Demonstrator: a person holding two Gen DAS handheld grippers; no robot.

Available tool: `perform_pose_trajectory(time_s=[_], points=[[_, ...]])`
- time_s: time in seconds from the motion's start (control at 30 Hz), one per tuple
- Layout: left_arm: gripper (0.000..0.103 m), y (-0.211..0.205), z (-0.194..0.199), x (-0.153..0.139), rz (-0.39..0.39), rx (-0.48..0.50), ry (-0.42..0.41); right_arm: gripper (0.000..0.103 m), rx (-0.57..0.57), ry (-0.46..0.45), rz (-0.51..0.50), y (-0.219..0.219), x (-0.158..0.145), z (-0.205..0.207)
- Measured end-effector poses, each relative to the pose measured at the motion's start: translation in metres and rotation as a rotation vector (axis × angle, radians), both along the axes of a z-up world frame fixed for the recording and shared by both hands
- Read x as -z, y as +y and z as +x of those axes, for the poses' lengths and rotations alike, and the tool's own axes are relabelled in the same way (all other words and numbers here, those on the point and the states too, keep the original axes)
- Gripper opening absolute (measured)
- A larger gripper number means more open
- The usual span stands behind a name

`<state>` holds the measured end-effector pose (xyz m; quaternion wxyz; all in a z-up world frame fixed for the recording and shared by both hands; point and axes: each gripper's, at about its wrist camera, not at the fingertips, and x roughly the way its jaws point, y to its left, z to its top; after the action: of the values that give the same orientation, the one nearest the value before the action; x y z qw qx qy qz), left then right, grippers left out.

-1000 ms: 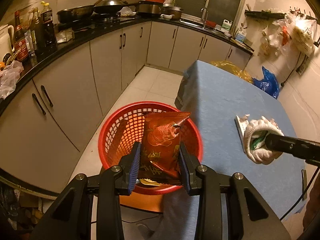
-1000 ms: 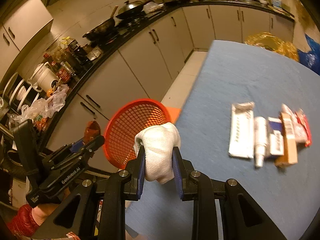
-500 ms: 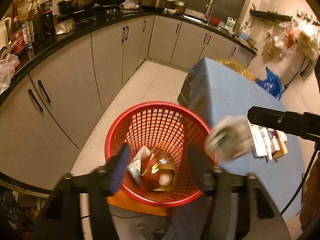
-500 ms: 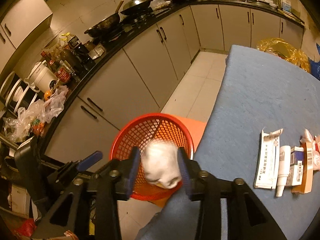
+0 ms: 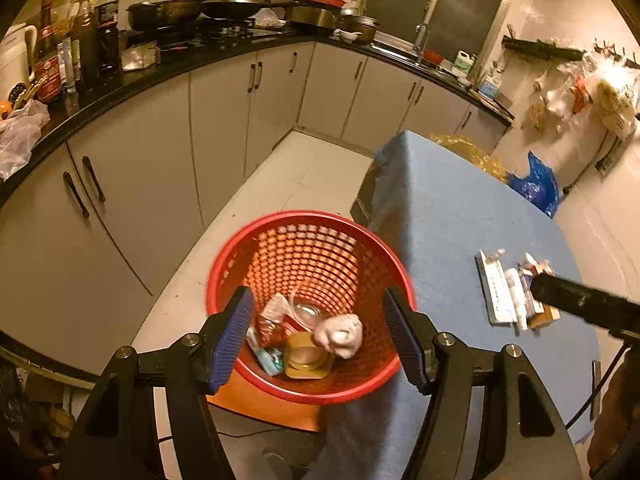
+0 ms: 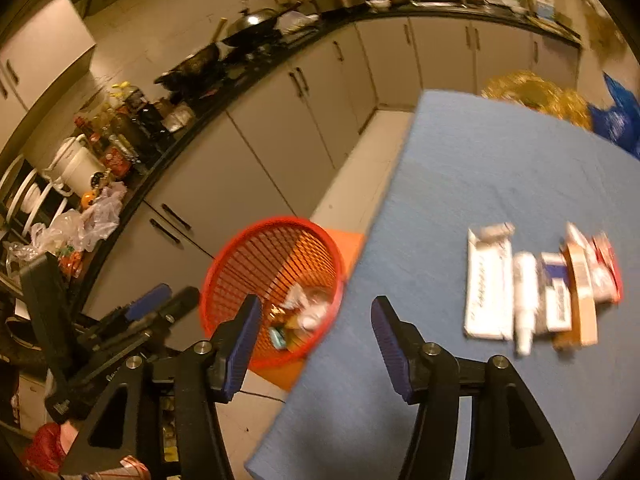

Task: Collect trash
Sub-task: 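Grasp the white medicine box with the left tool while the right tool grasps the orange box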

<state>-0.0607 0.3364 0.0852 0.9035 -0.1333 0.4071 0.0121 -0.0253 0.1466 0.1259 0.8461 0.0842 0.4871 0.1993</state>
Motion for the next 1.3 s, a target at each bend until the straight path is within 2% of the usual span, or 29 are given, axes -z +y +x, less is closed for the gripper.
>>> perform_pose_trajectory(time_s=[0.4,0.77,0.97,1.1,1.3], points=[[0.066,-0.079,0.000,0.008,0.007,0.157,0.059,0.061,0.158,0.075,-0.001,-0.094,0.028,-0.035],[0.067,-0.159,0.018,0.014,-0.010,0.277,0.111,0.061,0.259,0.078,0.005,-0.169,0.024,-0.061],[0.072,-0.194,0.045,0.029,-0.027,0.312,0.179,0.061,0.305,0.076,0.008,-0.210,0.020,-0.071],[0.072,-0.216,0.066,0.043,-0.013,0.309,0.225,0.061,0.335,0.079,0.005,-0.235,0.020,-0.078],[0.072,-0.243,0.093,0.059,0.030,0.292,0.250,0.061,0.378,0.092,-0.012,-0.274,0.022,-0.086]])
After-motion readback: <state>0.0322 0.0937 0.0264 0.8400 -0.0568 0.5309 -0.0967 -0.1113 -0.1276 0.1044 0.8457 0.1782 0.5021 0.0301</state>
